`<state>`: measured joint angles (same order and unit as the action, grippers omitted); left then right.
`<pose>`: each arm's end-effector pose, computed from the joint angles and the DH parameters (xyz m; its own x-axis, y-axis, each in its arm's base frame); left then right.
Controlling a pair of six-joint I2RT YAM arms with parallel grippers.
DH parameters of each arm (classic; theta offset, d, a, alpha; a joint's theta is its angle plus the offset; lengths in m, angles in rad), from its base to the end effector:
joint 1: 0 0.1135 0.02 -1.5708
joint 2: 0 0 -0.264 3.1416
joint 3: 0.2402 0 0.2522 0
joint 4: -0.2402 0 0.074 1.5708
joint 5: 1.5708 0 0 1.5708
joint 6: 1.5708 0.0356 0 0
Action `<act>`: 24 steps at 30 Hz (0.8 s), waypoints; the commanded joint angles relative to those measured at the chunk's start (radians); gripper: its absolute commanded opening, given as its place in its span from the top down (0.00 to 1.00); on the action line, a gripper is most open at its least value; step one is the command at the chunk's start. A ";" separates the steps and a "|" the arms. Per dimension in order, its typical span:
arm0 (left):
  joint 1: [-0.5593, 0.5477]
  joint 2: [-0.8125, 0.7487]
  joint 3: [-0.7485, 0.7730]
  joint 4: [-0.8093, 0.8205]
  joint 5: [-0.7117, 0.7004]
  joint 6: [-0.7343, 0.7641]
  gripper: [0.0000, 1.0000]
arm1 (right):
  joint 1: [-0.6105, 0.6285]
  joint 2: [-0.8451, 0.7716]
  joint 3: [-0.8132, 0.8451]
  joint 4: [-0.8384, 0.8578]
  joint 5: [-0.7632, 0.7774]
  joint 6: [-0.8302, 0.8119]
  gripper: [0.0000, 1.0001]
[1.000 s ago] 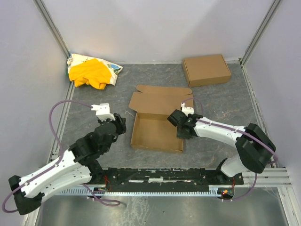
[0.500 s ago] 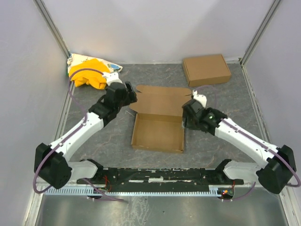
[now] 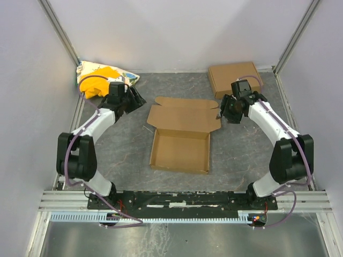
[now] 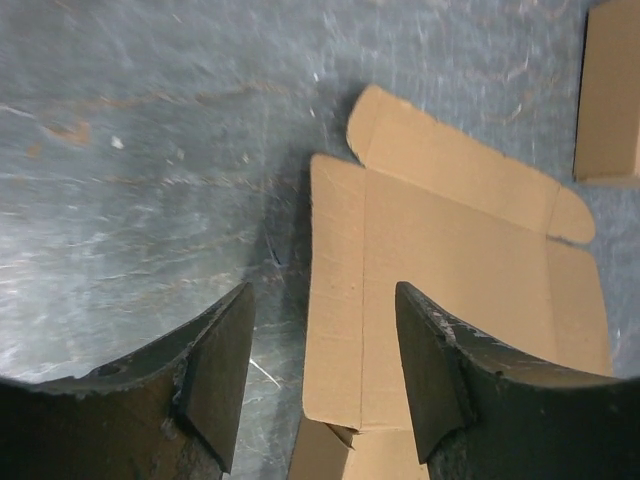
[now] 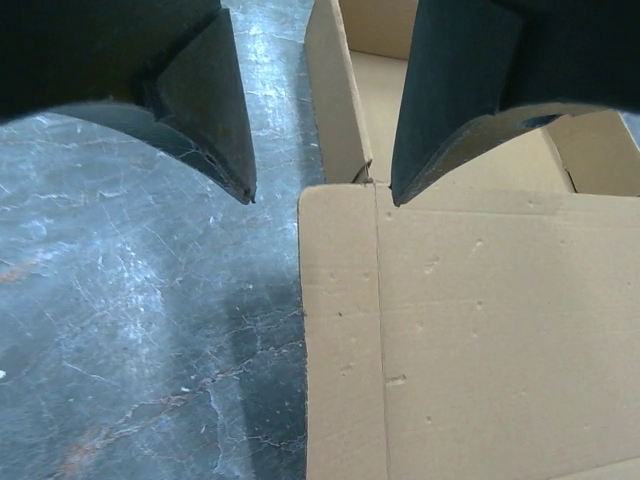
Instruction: Fold the paper box
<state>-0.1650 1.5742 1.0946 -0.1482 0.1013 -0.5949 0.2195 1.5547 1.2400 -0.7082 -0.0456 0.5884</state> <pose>0.3491 -0.0618 0.2534 -0.6167 -0.4625 -0.6370 -0.1225 0.8557 -0.5028 0.3162 0.0722 0.2652 -0.8266 0.3837 -0.4117 0.2622 0.9099 0.3215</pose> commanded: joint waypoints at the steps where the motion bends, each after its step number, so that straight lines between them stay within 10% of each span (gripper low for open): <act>1: -0.007 0.092 0.065 0.027 0.165 -0.010 0.36 | -0.012 0.053 0.042 0.055 -0.077 -0.029 0.38; 12: 0.004 0.185 0.147 -0.062 0.157 0.081 0.37 | -0.024 0.204 0.096 0.084 -0.098 -0.028 0.49; 24: 0.014 0.260 0.161 -0.067 0.197 0.089 0.39 | -0.023 0.291 0.177 0.065 -0.120 -0.050 0.95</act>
<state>-0.1585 1.8252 1.2442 -0.2379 0.2493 -0.5335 0.2005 1.8324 1.3651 -0.6552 -0.1570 0.5571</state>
